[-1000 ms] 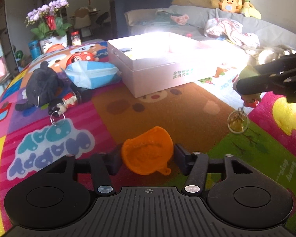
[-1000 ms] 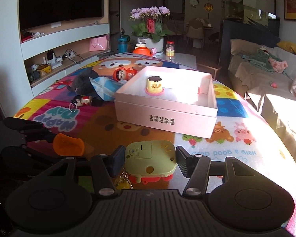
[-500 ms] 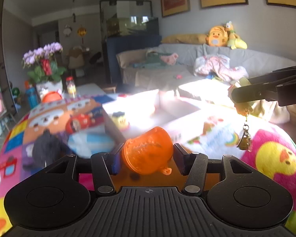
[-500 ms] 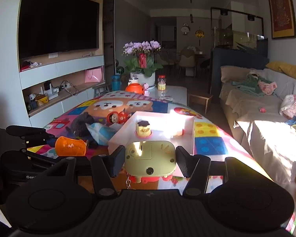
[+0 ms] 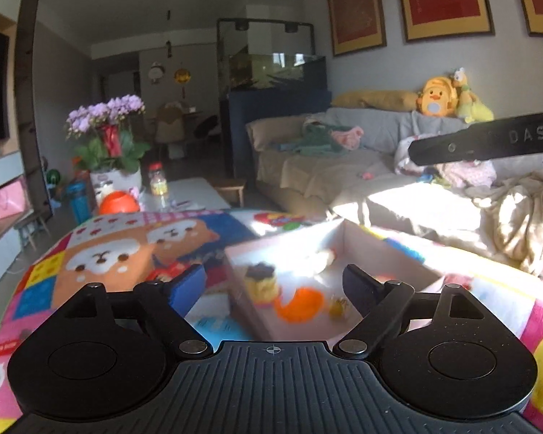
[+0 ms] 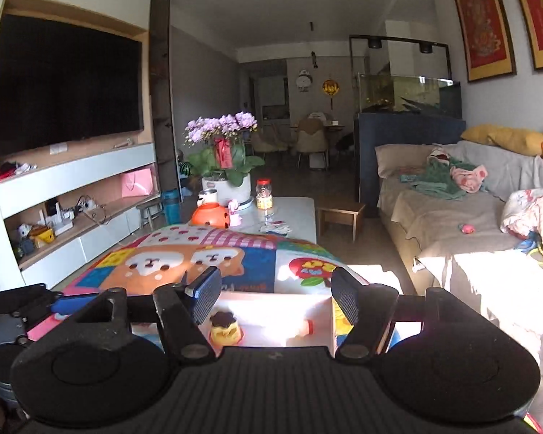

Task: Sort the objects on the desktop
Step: 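Carry both toys over the white box and open both grippers, then grasp the blue-white snack bag with the right gripper while the left gripper reaches the black-red keychain doll, then lift the snack bag with the right gripper while the left gripper grasps the keychain doll, then drop the snack bag and keychain doll into the white box, opening both grippers, then grasp the red round doll with the right gripper and drop it into the box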

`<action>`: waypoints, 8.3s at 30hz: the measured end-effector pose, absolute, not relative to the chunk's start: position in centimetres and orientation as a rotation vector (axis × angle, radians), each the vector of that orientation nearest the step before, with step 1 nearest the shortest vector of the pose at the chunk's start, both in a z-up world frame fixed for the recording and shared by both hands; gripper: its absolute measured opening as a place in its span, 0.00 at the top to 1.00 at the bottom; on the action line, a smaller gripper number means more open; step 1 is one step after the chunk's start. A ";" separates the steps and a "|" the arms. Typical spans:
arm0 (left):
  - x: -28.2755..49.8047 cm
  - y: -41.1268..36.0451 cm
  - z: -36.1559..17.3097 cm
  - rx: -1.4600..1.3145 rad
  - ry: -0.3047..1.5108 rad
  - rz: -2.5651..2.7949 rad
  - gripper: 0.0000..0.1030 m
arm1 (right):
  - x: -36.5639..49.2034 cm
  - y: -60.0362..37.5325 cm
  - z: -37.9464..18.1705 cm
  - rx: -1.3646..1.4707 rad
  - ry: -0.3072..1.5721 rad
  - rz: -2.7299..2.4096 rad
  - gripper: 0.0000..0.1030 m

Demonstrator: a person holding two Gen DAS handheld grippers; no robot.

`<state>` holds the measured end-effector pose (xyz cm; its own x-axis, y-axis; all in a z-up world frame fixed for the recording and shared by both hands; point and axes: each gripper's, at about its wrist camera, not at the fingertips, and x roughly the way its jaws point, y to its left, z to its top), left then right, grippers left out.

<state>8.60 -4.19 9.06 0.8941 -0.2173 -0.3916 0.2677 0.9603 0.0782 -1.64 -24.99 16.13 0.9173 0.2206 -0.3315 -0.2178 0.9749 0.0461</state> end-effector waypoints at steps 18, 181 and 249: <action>5.8 8.0 1.3 -0.044 0.577 0.076 0.06 | 0.4 -2.9 6.4 -0.643 0.452 0.491 0.35; 5.8 6.6 1.5 -0.073 0.557 -0.065 0.02 | 18.6 -4.0 10.5 -0.116 0.825 0.453 0.12; 4.4 2.1 1.0 0.080 0.672 -0.200 0.01 | 4.4 -23.2 4.8 0.147 0.670 0.332 0.00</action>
<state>4.42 2.11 0.95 0.7641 -0.1581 -0.6254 0.2094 0.9778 0.0087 4.39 -23.22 4.84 0.7336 0.3474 -0.5841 -0.2539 0.9373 0.2387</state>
